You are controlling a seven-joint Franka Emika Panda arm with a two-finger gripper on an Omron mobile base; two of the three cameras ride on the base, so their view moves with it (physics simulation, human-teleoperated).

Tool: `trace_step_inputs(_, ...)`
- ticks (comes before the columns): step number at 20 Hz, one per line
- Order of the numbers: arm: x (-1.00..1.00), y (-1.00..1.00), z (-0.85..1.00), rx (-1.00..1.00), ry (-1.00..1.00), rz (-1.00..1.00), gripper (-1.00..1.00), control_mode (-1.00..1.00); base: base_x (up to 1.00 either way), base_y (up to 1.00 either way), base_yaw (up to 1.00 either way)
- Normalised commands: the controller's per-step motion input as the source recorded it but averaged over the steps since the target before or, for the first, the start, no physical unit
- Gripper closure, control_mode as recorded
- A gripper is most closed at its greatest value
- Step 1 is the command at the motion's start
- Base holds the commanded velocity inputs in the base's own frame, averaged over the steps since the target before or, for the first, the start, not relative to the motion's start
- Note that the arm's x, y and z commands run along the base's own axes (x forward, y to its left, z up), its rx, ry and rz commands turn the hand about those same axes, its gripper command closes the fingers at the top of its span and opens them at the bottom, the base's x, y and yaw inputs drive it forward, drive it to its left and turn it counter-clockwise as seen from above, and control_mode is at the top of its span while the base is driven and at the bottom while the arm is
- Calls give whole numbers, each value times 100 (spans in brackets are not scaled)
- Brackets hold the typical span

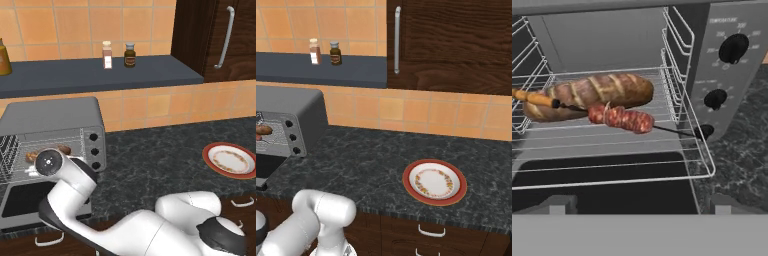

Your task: Pick up the kebab skewer and baguette bread, and place them inside the toaster oven. Close the toaster oven door and start by setting the timer.

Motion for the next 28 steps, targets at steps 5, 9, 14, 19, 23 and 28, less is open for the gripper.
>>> trace_step_inputs(5, 0, 1, -1, 0, 0, 2, -100, -100, 0, 0, 0)
trace_step_inputs(9, 0, 8, -2, 0, 0, 0, -100, -100, 0, 0, 0)
trace_step_inputs(14, 0, 8, -3, 0, -3, 0, -100, -100, 0, 0, 0)
trace_step_inputs(19, 0, 18, -3, 0, -15, 0, -100, -100, 0, 0, 0)
trace_step_inputs(23, 2, 26, -8, 0, -12, 2, -100, -100, 0, 0, 0)
trace_step_inputs(28, 15, 7, -8, 0, -4, 0, -100, -100, 0, 0, 0)
